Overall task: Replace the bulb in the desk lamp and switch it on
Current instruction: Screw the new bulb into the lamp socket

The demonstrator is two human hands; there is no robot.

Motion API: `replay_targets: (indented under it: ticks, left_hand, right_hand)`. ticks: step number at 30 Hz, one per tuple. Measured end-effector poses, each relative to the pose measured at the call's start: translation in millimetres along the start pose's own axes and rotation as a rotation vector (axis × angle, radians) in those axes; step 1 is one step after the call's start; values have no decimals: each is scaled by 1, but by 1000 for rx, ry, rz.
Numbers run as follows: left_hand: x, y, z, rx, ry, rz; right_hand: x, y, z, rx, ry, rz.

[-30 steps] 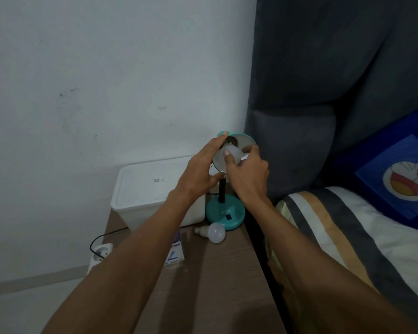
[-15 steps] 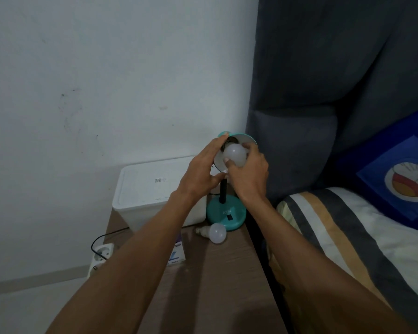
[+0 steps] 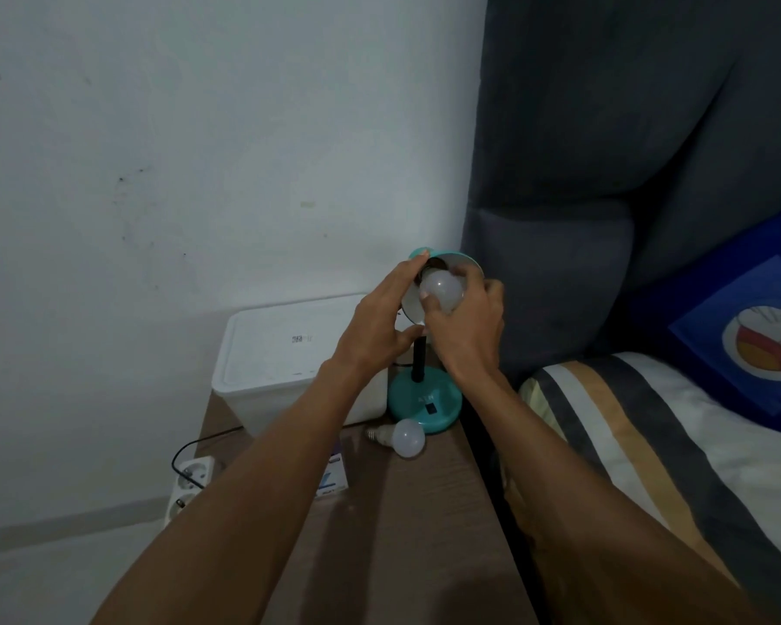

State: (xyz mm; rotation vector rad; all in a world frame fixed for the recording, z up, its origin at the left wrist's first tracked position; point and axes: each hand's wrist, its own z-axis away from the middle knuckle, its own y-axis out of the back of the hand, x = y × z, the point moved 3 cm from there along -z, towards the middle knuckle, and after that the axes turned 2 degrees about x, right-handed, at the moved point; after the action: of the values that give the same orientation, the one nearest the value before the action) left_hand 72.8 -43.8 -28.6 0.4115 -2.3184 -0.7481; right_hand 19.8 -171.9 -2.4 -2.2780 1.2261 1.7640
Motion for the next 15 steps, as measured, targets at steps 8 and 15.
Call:
replay_targets:
  ticks: [8, 15]
  left_hand:
    - [-1, 1, 1, 22, 1, -18]
    - [1, 0, 2, 16, -2, -2]
  right_hand:
    - [5, 2, -7, 23, -175, -29]
    - [2, -2, -3, 3, -49, -34]
